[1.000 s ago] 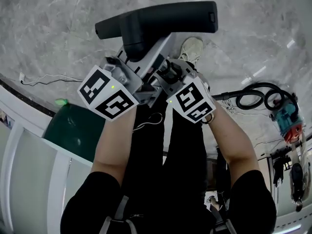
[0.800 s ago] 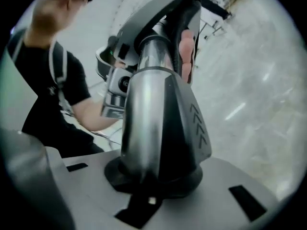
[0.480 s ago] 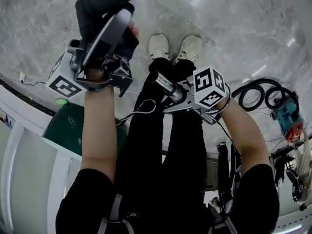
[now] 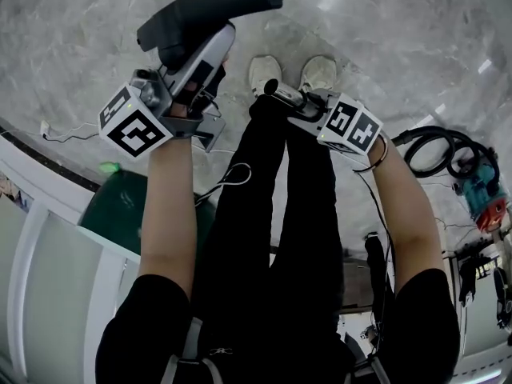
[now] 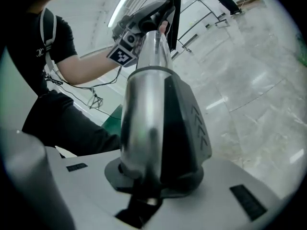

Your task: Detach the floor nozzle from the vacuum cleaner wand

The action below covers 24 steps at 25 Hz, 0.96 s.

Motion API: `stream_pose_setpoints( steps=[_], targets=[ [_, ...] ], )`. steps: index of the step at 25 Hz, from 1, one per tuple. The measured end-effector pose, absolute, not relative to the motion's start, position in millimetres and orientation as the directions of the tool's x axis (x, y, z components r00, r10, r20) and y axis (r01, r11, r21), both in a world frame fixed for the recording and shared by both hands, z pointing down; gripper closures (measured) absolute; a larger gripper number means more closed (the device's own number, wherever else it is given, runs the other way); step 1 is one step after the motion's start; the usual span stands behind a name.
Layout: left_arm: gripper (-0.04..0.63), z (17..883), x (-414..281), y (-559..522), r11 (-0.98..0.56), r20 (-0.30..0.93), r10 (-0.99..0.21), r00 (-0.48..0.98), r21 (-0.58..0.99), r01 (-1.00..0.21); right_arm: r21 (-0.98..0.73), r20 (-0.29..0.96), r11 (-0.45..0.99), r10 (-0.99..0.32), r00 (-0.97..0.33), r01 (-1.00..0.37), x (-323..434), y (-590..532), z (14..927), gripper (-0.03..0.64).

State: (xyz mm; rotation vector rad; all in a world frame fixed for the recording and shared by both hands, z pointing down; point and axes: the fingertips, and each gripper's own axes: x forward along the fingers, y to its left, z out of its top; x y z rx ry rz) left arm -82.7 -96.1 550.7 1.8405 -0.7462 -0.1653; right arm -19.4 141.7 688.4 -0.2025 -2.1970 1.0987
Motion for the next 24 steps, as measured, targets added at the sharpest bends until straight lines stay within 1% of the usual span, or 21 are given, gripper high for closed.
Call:
stream_pose_setpoints(
  steps=[3,9,14,18,24],
  targets=[
    [0.528,557.8,-82.3,-91.5,-0.189,0.246,-0.553,0.796,0.894,-0.407,-0.723,0.533,0.663,0.358,-0.767,-0.194,-27.7,128.8,690.7,0.527],
    [0.528,562.0,-81.4,-89.6,-0.174,0.264,-0.537,0.801,0.895,-0.411,-0.726,0.533,0.663,0.372,-0.760,-0.184,-37.6,134.9,688.2,0.526],
    [0.528,565.4,-82.9,-88.1,-0.155,0.256,-0.540,0.802,0.906,-0.393,-0.721,0.538,0.668,0.372,-0.756,-0.184,-39.8,144.5,686.5,0.526],
    [0.528,572.7,-83.9,-85.2,-0.138,0.282,-0.532,0.798,0.902,-0.410,-0.719,0.539,0.670,0.373,-0.755,-0.182,-40.9,147.0,685.3,0.526],
    [0.528,586.6,-84.8,-82.0,-0.152,0.344,-0.517,0.784,0.865,-0.479,-0.714,0.545,0.674,0.362,-0.757,-0.191,-45.7,139.6,690.1,0.526]
  ],
)
